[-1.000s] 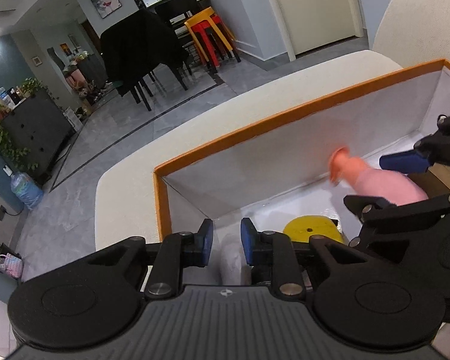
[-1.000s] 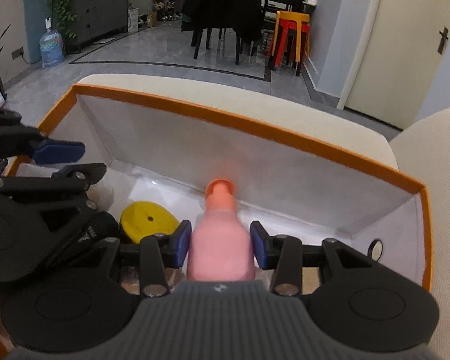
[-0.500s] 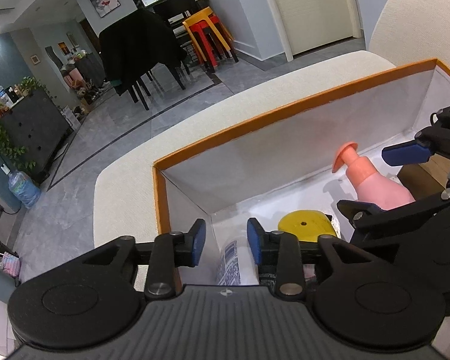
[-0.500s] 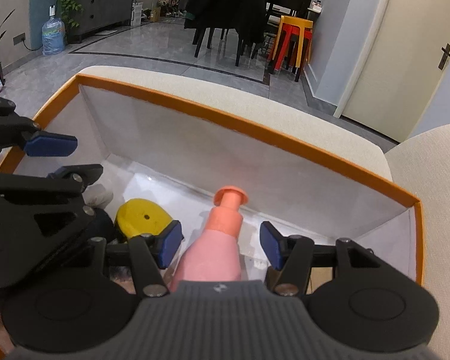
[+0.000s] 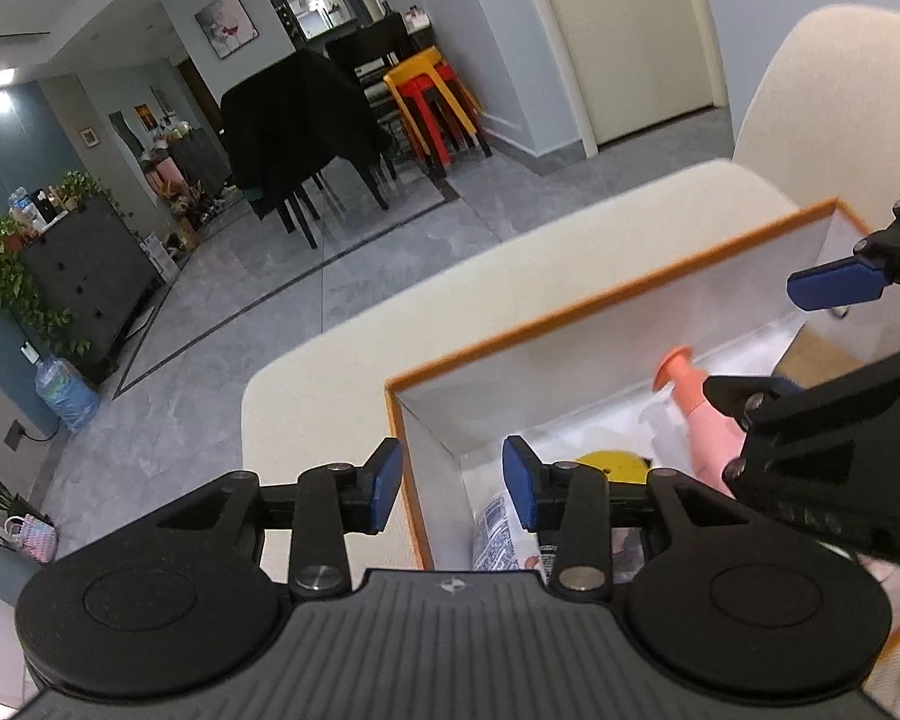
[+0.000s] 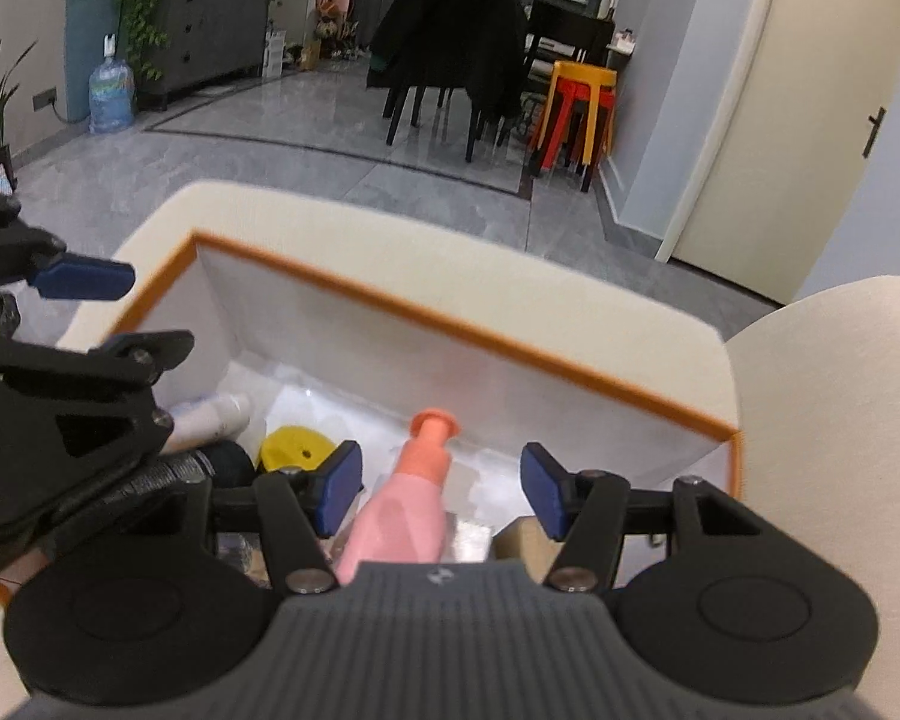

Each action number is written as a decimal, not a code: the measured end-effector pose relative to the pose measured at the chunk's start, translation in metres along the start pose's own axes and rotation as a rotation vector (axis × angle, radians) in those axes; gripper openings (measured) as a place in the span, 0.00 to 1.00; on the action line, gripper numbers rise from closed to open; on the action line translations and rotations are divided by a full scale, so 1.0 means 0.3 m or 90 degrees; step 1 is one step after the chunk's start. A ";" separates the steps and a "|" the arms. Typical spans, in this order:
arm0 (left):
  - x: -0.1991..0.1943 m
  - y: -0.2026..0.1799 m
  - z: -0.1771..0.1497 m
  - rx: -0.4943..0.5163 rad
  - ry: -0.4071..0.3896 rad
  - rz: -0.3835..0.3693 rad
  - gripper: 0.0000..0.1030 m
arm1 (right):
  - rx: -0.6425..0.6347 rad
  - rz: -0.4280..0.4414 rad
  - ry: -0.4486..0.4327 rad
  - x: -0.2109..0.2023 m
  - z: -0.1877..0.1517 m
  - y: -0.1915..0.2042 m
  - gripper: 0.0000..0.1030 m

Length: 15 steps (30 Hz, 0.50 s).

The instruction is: Organize rigid objects

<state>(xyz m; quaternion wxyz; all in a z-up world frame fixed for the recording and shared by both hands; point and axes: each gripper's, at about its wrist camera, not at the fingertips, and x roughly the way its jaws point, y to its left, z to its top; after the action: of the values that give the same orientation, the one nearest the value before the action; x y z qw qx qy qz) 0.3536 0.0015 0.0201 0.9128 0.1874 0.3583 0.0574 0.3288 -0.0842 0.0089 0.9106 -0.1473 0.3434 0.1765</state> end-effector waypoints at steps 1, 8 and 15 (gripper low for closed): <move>-0.020 0.002 0.011 -0.002 -0.005 -0.002 0.45 | 0.002 -0.002 -0.004 -0.023 0.007 -0.008 0.58; -0.182 0.034 0.054 -0.029 -0.058 -0.018 0.54 | 0.011 -0.011 -0.031 -0.199 0.034 -0.046 0.61; -0.354 0.041 0.065 -0.004 -0.110 0.009 0.72 | 0.018 -0.025 -0.048 -0.382 0.045 -0.057 0.65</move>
<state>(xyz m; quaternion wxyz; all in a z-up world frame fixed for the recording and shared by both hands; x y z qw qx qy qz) 0.2889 -0.0185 0.1051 0.9404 0.1910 0.2770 0.0484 0.2635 -0.1195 0.0988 0.9282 -0.1347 0.3082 0.1589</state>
